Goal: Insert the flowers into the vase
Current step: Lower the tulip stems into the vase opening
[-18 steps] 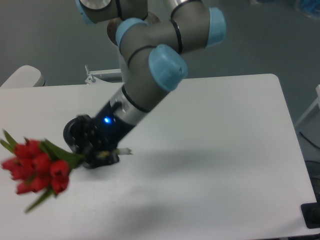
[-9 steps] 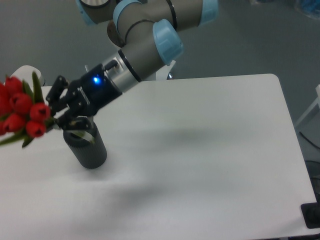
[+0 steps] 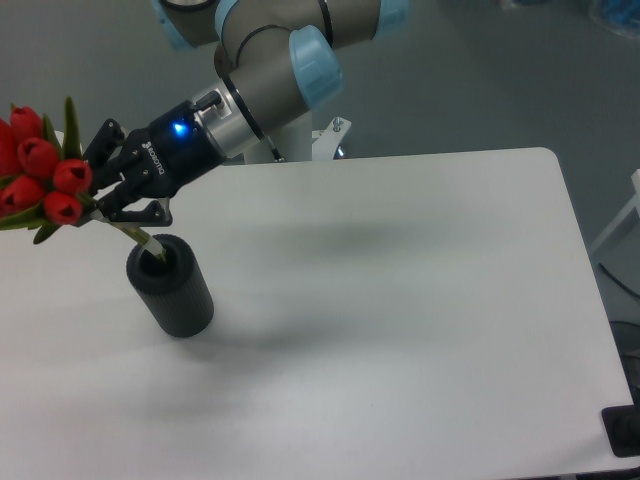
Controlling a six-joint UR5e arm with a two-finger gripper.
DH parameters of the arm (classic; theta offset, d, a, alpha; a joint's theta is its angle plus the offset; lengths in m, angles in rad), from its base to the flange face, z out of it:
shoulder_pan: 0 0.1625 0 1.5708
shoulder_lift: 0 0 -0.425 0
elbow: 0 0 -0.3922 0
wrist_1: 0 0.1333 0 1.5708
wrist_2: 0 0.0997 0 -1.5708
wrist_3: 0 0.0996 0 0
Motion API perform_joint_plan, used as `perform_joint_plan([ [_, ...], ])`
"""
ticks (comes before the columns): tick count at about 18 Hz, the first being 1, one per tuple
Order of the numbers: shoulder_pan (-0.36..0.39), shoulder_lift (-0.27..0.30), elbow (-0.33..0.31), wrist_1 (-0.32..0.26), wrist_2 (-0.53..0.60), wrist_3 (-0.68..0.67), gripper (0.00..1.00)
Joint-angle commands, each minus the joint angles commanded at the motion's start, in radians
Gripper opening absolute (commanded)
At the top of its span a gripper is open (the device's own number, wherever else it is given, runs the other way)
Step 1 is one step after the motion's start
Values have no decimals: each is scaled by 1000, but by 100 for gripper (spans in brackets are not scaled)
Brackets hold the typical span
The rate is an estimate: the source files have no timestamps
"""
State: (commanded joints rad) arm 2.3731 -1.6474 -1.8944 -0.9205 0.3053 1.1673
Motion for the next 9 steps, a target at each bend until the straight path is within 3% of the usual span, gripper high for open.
perform_joint_plan([
  [4,-2,-35,-32,9,0,54,0],
  [9,-3,-97,-42,9,2,114,11],
])
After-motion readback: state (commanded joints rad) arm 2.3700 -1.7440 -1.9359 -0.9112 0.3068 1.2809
